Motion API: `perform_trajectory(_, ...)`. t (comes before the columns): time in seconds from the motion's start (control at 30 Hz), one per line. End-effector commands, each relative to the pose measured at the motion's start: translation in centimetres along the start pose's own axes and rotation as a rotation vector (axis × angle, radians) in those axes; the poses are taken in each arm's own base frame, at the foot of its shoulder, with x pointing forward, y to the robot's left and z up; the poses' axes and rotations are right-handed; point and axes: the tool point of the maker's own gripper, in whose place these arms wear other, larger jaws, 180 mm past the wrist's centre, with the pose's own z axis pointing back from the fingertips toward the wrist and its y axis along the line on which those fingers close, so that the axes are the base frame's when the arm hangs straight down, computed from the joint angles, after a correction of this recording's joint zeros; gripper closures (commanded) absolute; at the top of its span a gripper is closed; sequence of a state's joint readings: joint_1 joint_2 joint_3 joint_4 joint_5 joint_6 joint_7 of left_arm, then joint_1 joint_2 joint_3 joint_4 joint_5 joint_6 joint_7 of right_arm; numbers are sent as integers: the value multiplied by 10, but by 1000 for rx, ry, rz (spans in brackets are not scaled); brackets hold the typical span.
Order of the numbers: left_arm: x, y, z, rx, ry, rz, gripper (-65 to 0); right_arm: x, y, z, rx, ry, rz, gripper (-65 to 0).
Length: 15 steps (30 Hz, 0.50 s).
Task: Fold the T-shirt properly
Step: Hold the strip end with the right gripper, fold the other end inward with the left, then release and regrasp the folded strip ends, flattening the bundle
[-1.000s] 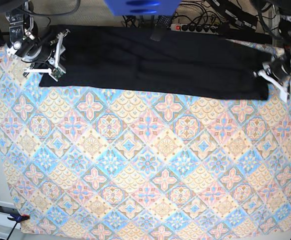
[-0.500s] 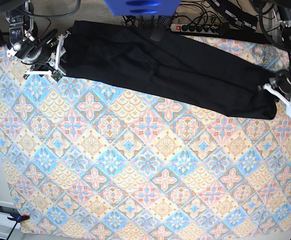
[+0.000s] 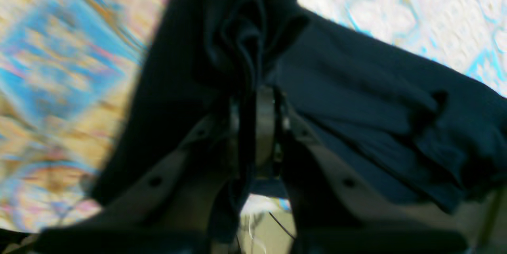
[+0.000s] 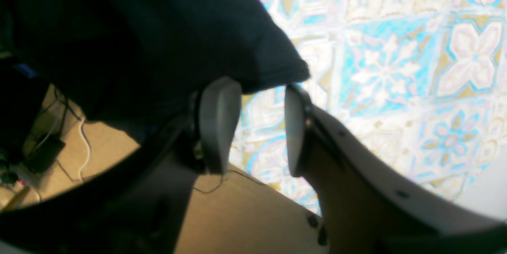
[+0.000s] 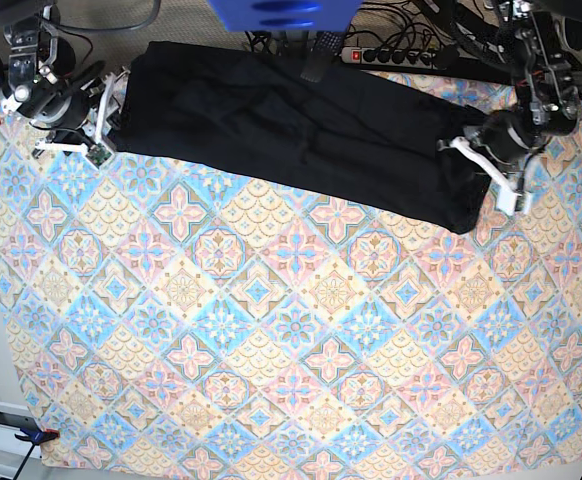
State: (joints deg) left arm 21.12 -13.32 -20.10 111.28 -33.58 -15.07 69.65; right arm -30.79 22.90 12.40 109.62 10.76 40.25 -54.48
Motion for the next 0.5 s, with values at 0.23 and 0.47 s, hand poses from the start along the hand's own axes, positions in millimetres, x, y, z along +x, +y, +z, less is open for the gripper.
perform_trajectory(0.23, -13, -57, -12, -148, 43, -85, 0, -6, -35, 16, -102, 0, -27, -221)
perform_trajectory(0.47, -27, -96, -20, -241, 77, -90, 0, -10, -45, 21, -132, 3, -44, -221)
